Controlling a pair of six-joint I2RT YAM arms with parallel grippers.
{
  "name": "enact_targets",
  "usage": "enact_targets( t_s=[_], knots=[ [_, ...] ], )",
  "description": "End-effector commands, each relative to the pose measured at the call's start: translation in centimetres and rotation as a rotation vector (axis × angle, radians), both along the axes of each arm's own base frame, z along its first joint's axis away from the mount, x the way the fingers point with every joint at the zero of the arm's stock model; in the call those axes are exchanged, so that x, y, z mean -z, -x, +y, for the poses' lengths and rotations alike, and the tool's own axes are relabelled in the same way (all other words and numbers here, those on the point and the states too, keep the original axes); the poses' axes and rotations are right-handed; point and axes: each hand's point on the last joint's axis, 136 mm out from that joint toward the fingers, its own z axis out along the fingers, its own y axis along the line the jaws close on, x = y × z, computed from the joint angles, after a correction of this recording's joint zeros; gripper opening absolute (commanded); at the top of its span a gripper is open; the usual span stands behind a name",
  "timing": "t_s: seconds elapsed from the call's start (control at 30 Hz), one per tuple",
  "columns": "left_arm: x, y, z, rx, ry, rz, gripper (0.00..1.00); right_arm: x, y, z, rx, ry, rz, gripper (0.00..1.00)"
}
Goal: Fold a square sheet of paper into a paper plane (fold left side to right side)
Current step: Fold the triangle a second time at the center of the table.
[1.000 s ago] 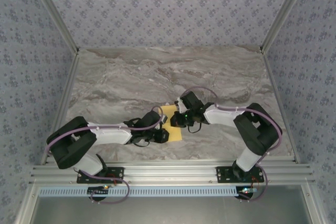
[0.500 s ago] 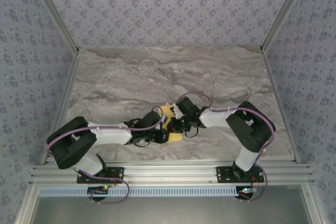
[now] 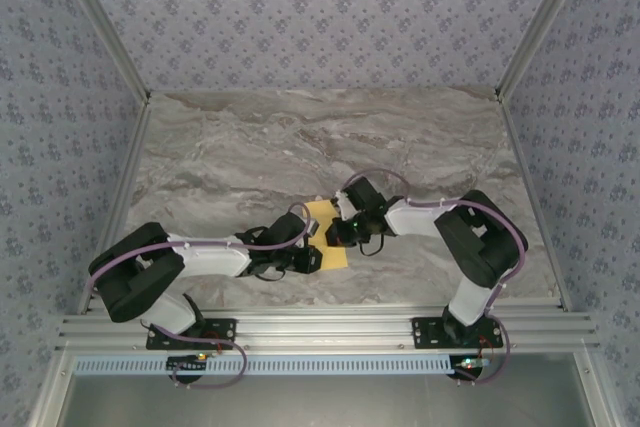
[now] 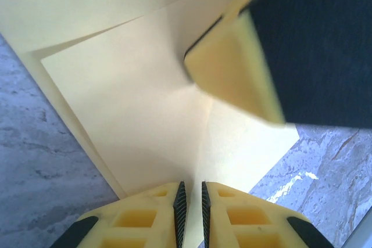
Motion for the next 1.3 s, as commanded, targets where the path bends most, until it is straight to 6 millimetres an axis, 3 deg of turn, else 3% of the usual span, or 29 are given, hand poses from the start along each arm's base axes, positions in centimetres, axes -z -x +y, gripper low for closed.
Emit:
enact_targets(
  t_s=[0.0,0.17,0.37,0.67,0.97,1.27],
  knots=[
    [3.0,2.0,2.8,-0.011,-0.122,0.078,0.18,1.5,-1.8,-2.7,0.042,0.108,-0.017,0.02],
    [2.8,2.0,2.7,-0.010,-0.114,0.076,0.17,1.7,-3.4,-4.4,0.079,0.108,-0.007,0.02],
    [2.2,1.8,2.2,-0.009,-0.097,0.063,0.17,-1.7,-4.3,-4.4,0.086,0.059,-0.073,0.02],
    [1.1,1.3,1.6,-0.002,-0.082,0.041,0.17,-3.6,-1.6,-1.4,0.039,-0.078,-0.079,0.03],
    [0.1,0.8,0.9,0.007,-0.063,0.023,0.18,-0.4,-0.7,-0.6,0.027,-0.026,0.016,0.03],
    [-4.2,-0.1,-2.0,0.067,0.039,-0.025,0.21,1.6,-0.3,-2.1,0.041,0.092,0.062,0.03]
  ],
)
